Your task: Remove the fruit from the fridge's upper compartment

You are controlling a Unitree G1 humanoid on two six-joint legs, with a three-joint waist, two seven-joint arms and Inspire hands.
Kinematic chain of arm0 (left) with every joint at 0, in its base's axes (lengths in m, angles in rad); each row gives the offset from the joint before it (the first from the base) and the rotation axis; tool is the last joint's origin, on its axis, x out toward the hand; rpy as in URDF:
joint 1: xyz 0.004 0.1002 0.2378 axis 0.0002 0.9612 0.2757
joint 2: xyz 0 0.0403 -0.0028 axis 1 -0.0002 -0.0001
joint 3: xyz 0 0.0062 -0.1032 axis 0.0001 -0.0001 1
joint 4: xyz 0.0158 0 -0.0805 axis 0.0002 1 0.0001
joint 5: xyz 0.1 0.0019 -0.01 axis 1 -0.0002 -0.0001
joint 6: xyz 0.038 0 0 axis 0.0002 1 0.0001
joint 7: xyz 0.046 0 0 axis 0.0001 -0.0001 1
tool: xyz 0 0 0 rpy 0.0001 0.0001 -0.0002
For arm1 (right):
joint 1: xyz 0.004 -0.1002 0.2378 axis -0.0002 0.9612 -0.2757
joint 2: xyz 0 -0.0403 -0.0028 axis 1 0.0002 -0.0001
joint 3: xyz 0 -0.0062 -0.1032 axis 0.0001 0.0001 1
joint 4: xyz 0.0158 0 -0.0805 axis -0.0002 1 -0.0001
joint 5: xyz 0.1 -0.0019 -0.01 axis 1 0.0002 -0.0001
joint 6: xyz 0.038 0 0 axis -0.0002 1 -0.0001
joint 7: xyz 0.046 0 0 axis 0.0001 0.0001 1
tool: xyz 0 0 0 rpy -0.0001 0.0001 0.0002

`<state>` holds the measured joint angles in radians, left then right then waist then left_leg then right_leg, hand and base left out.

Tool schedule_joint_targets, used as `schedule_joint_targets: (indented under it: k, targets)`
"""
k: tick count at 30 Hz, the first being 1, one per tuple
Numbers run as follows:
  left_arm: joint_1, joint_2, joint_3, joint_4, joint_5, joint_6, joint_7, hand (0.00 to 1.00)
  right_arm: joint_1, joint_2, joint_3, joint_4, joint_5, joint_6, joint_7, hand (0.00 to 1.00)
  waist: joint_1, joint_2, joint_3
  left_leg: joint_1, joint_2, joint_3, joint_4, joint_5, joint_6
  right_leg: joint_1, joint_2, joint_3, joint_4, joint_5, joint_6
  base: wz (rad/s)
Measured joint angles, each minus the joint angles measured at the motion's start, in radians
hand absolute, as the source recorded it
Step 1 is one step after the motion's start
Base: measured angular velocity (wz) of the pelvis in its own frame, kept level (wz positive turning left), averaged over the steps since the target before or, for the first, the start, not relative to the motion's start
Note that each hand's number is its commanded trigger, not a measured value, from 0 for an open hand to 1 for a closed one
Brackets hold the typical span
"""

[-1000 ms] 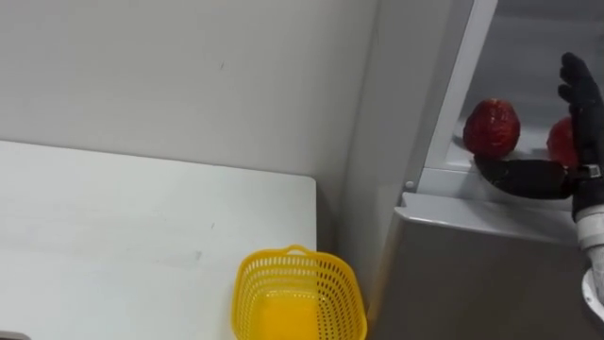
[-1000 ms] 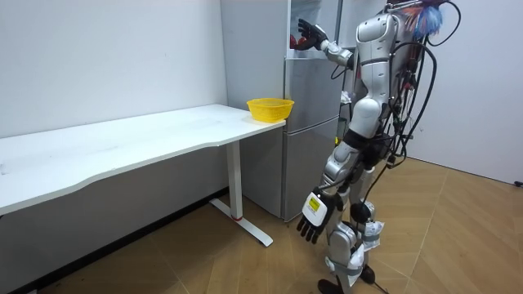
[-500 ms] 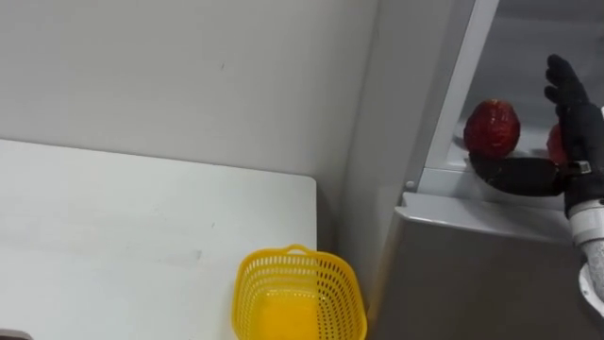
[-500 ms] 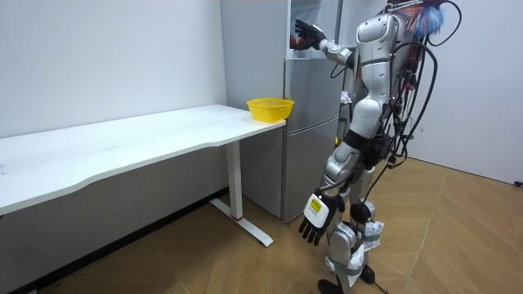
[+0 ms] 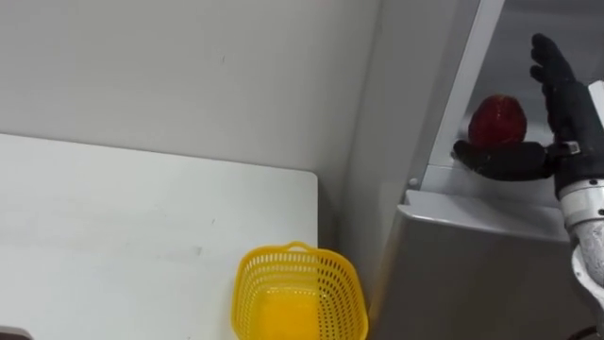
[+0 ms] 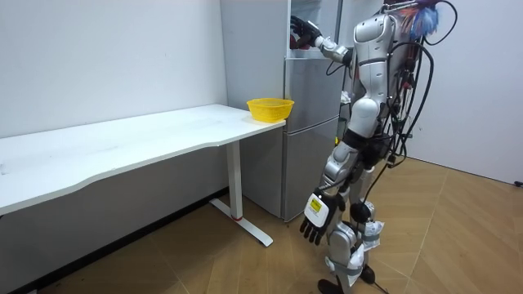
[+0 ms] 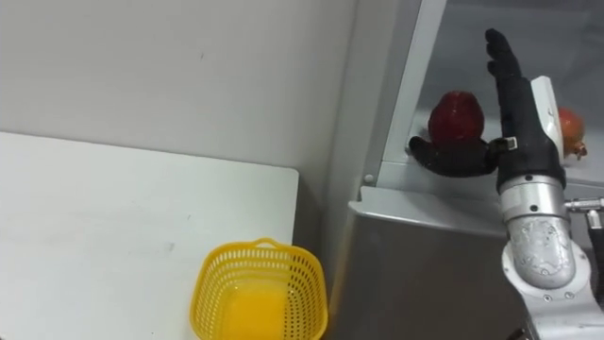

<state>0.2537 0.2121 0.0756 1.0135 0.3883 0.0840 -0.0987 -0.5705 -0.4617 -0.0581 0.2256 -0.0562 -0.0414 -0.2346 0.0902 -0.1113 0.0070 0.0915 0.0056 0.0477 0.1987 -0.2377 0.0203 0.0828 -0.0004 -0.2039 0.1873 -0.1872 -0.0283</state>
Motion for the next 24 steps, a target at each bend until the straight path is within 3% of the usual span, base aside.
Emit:
schedule_joint_targets:
  k: [7,12,18,24]
  targets:
    - [0.001,0.001,-0.001,-0.001,0.0,0.004,0.0,0.0,-0.03,-0.022,0.052,0.036,-0.028,0.01,0.032,0.0,0.002,-0.004,-0.0027,0.008,0.005,0.005,0.001,0.0,0.0,0.006,0.001,0.006,0.0,0.0,0.0,-0.02]
    - [0.0,0.005,-0.001,-0.003,-0.001,0.008,-0.006,0.0,-0.078,-0.062,0.108,0.115,-0.023,0.014,0.074,0.0,0.004,-0.009,-0.0047,0.008,0.008,0.004,0.004,0.0,0.0,0.013,0.0,0.004,0.001,0.002,-0.003,-0.01]
    - [-0.005,0.01,0.0,-0.003,0.0,0.021,-0.022,0.0,-0.087,-0.078,0.113,0.154,-0.027,0.038,0.101,0.0,0.025,-0.018,-0.01,0.006,0.011,0.004,0.002,0.0,-0.001,0.013,0.001,0.003,0.002,0.004,-0.006,0.0]
    - [-0.01,0.011,0.0,-0.003,0.0,0.036,-0.021,0.0,-0.088,-0.091,0.113,0.162,-0.016,0.045,0.127,0.0,0.027,-0.02,-0.0096,0.005,0.009,-0.002,0.006,0.0,-0.002,0.016,-0.001,-0.003,0.001,0.004,-0.007,0.01]
